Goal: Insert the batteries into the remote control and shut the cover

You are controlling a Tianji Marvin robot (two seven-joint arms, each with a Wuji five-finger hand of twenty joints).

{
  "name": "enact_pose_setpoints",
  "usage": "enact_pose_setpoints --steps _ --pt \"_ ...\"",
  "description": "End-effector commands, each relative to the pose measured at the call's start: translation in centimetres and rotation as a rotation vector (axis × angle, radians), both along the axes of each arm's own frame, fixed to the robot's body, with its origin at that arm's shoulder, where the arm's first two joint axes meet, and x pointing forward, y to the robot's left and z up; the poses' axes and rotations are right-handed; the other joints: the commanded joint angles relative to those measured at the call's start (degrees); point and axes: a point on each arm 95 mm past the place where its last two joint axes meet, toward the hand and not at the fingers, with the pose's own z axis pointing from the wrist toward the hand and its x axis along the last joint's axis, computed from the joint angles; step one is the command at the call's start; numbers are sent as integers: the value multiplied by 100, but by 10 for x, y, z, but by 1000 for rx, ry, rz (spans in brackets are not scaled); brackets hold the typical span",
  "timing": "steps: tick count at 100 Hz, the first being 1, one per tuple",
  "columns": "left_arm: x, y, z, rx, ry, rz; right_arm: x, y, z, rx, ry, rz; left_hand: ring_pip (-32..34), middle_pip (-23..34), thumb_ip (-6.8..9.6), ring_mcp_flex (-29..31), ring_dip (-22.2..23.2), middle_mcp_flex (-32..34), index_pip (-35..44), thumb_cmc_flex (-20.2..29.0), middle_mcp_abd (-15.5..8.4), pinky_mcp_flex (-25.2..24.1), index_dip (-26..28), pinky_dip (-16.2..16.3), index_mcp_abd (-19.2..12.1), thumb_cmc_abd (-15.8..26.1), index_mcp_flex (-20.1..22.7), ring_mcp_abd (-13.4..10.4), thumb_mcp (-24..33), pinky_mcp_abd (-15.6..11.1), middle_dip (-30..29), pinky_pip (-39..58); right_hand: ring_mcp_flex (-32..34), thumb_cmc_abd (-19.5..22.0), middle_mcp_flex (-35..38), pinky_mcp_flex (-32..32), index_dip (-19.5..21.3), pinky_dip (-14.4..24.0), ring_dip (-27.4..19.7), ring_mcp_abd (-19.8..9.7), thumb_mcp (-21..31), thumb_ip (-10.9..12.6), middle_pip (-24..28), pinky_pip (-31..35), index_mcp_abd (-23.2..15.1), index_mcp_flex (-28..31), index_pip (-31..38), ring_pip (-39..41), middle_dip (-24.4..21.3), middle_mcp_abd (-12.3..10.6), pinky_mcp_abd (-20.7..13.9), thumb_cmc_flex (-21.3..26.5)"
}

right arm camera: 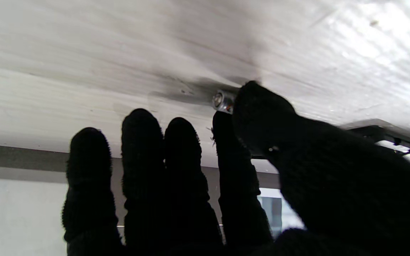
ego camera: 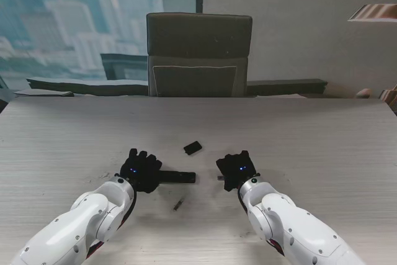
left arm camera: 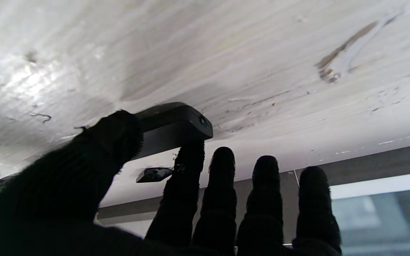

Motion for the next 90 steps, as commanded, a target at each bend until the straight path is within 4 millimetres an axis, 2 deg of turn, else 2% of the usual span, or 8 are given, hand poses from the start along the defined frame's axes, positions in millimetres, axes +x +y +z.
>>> enact_pose_setpoints --steps 1,18,43,90 --pt "-8 3 -14 20 53 7 -11 -4 -22 -35 67 -7 -79 -37 183 -9 40 50 313 -5 77 -77 160 -110 -459 74 383 112 47 51 -65 -38 140 -48 165 44 -30 -23 81 29 87 -63 262 187 -138 688 169 162 -111 -16 145 273" --pt "-9 3 -13 22 54 5 -11 -4 -22 -24 58 -12 -82 -41 185 -10 39 54 321 -8 79 -77 163 -110 -477 88 401 111 31 51 -67 -37 202 -134 261 85 138 -18 99 26 254 -22 395 219 22 747 247 293 -124 -31 156 337" --pt "-10 3 -14 22 54 4 -5 1 -7 22 6 17 -87 -44 189 -18 38 63 343 -18 76 -77 172 -110 -476 134 444 114 6 51 -69 -37 256 -141 301 130 205 -8 97 15 296 -38 429 255 99 742 262 340 -124 -20 159 333" --pt "-12 4 -15 9 49 4 8 22 10 115 -18 40 -80 -11 210 2 35 192 572 0 69 -78 269 -118 -587 332 622 110 -106 48 -57 -53 289 -138 327 123 236 -16 78 74 315 -41 451 242 212 747 263 379 -121 74 222 366"
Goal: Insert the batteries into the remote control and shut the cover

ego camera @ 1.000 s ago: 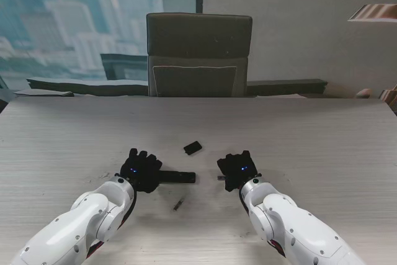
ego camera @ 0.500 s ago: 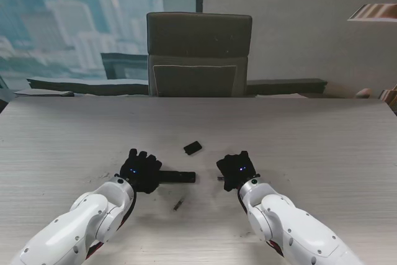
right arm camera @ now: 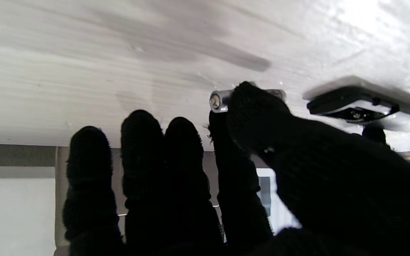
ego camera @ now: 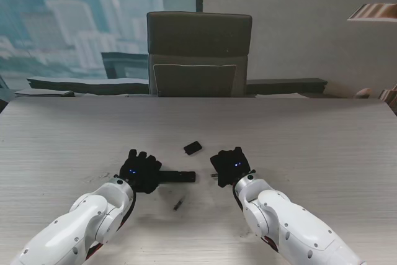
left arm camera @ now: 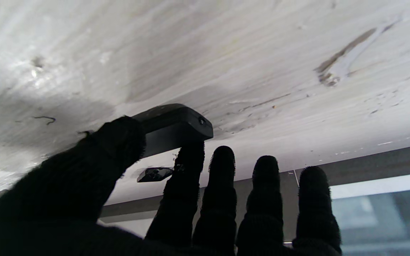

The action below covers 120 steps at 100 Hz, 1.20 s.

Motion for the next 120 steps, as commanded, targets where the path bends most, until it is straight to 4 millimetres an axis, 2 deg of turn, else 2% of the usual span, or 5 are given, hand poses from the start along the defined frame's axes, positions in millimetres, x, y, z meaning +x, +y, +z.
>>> enact_pose_setpoints --steps 1,34,56,120 --pt "-10 3 -14 15 52 4 2 9 3 22 7 10 -82 12 136 0 34 124 706 7 68 -78 305 -118 -595 38 627 112 -91 48 -56 -53 113 -55 101 -5 153 -16 78 64 162 9 246 158 28 202 117 147 -44 83 191 240" --pt "-11 2 -14 14 57 -2 17 37 18 127 11 31 -86 23 37 21 21 208 864 124 50 -78 274 -118 -678 -24 676 126 -192 48 -48 -53 113 -66 114 -17 168 -15 70 106 170 9 244 157 103 221 110 160 -38 129 228 273" --pt "-11 2 -14 14 55 -4 22 53 18 147 35 52 -87 14 37 22 16 222 893 126 45 -78 222 -118 -682 -10 677 120 -219 48 -50 -53 139 -93 134 -15 174 -12 69 128 175 6 242 161 129 231 100 180 -29 159 248 298" --pt "-12 2 -13 18 45 -9 26 70 11 143 100 72 -92 -6 98 4 10 197 821 134 42 -51 158 -117 -628 15 594 114 -158 55 -56 -47 144 -137 154 -28 199 -3 64 192 196 -2 224 165 196 272 60 199 -11 224 301 332"
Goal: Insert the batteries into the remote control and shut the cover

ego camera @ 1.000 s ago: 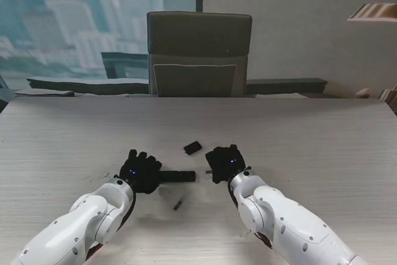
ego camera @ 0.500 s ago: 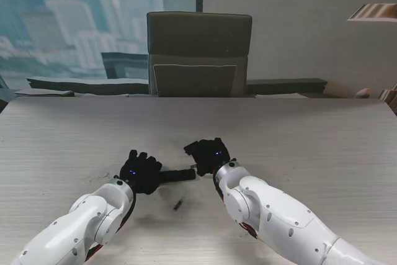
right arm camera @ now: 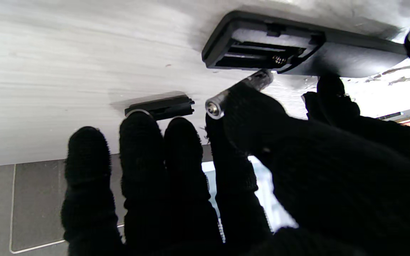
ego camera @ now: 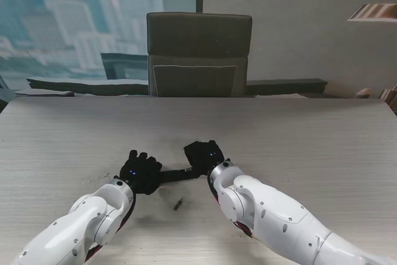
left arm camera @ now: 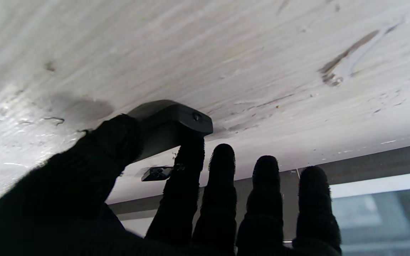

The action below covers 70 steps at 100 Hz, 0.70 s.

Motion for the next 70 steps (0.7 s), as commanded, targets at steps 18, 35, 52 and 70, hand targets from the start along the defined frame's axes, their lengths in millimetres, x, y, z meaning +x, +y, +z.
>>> enact_pose_setpoints --steps 18,35,52,70 --pt "-8 2 -13 21 44 1 0 7 -3 -9 37 18 -86 -14 92 -1 10 49 526 84 42 -52 145 -118 -612 -38 563 104 177 55 -52 -49 145 -162 148 -30 140 -2 63 150 203 -5 217 164 38 241 52 144 -9 222 228 241" --pt "-8 1 -13 27 38 -4 1 9 -5 -14 51 25 -75 2 52 11 9 46 536 205 19 -41 159 -119 -628 -192 543 87 311 46 -44 -48 144 -169 159 -31 145 2 61 153 212 -8 213 165 42 250 40 144 -4 229 245 245" --pt "-8 1 -13 30 37 -7 2 12 -7 -12 62 30 -80 4 19 -6 -1 38 528 192 14 -28 163 -125 -616 -195 523 92 377 38 -43 -52 147 -169 155 -31 153 3 60 153 212 -11 209 165 45 251 35 147 2 229 244 240" --pt "-9 0 -13 28 37 -9 2 15 -9 -7 73 33 -79 4 16 -19 -5 31 523 179 20 -28 164 -127 -602 -172 523 98 370 38 -43 -51 151 -194 163 -25 159 7 58 156 219 -11 209 172 56 258 33 149 6 238 237 245"
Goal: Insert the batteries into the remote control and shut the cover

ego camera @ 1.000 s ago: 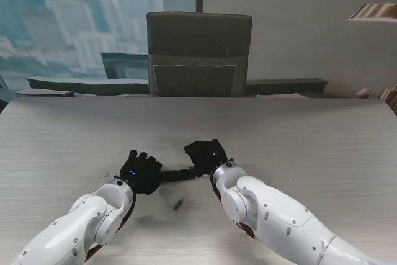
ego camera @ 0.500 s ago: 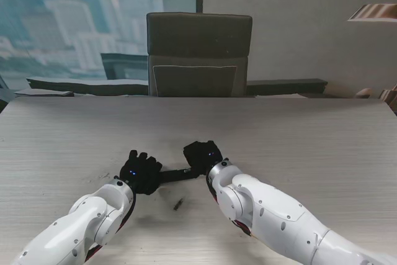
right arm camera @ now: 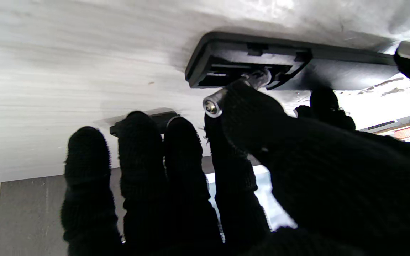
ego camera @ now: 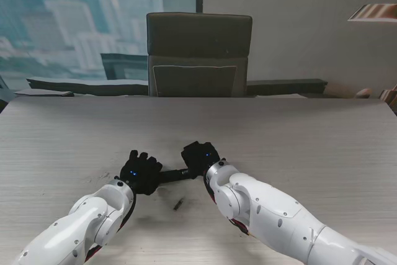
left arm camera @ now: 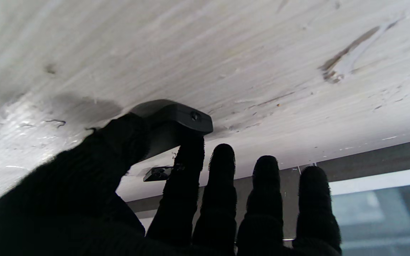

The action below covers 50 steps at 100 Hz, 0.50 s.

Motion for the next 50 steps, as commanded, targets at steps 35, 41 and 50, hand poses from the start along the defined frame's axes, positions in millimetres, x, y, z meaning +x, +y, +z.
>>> enact_pose_setpoints --steps 35,41,50 --pt "-8 0 -13 18 47 -3 0 10 -4 18 37 13 -61 21 -102 -6 -10 39 510 290 -2 -15 145 -136 -665 -154 529 78 162 41 -35 -37 154 -149 174 -24 102 10 54 101 237 -18 202 170 10 214 25 147 10 230 243 194" --pt "-8 0 -13 18 46 -3 1 11 -4 18 40 14 -57 29 -128 -4 -10 46 532 375 0 -13 140 -134 -696 -188 531 84 152 40 -31 -30 150 -134 159 -24 100 11 53 89 233 -17 195 169 -6 202 18 144 7 221 243 186" --pt "-7 0 -13 17 45 -1 1 12 -5 21 45 13 -48 34 -166 5 -10 43 564 446 -9 -14 127 -134 -692 -199 527 78 125 40 -27 -25 151 -131 153 -25 97 11 50 83 219 -17 192 169 -34 192 11 140 7 214 238 176"
